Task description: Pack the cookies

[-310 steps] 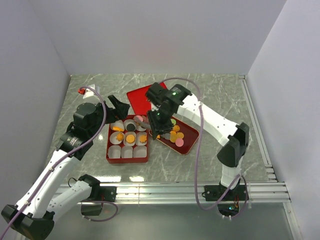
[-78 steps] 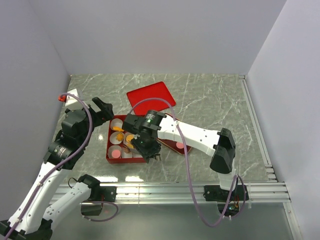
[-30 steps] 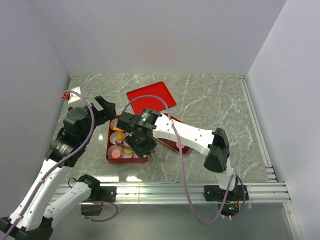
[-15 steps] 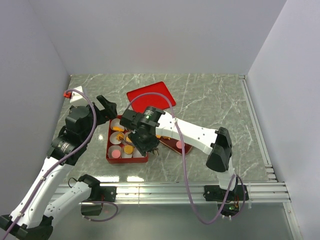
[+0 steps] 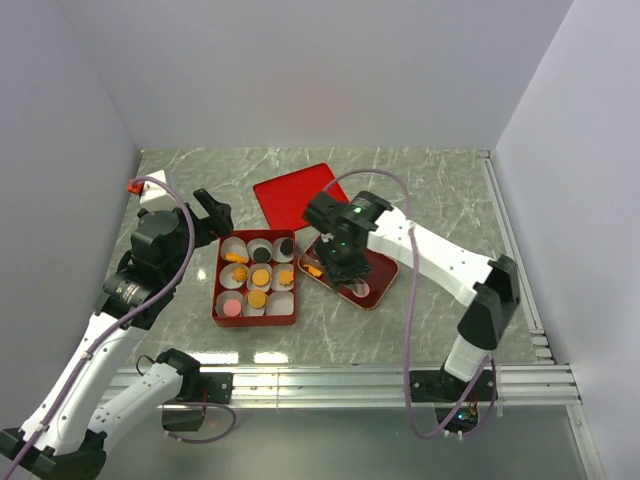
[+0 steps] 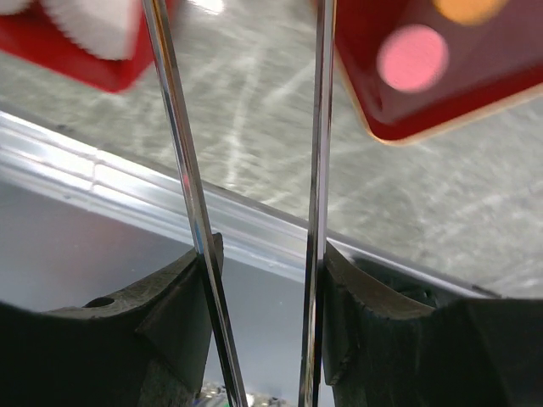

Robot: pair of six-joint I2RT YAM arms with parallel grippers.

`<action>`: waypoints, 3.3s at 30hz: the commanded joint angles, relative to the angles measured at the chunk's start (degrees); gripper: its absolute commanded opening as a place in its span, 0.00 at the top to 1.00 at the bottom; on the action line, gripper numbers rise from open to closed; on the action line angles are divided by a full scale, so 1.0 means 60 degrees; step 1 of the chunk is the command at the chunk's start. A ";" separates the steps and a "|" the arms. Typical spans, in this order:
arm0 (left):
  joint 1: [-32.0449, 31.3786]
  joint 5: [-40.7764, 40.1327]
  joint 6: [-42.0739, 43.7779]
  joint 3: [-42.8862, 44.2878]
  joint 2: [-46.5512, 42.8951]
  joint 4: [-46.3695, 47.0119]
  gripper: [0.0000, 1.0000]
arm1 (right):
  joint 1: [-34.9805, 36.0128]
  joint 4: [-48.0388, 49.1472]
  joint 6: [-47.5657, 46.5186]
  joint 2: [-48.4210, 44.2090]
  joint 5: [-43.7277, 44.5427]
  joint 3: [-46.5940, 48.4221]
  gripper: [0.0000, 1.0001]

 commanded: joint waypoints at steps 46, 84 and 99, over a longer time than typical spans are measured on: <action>-0.0016 0.0055 -0.0037 -0.0281 -0.0648 0.0213 0.00 | -0.0757 0.0814 0.0527 -0.0708 0.0050 -0.2845 0.50; -0.0002 0.0656 -0.0271 -0.0487 -0.0311 0.0725 0.01 | -0.1182 0.0052 0.1435 -0.3580 -0.0683 -0.4837 0.49; -0.0017 0.0582 -0.0329 -0.0691 -0.0443 0.0755 0.01 | -0.1182 -0.0286 0.1303 -0.3228 -0.0199 -0.4808 0.48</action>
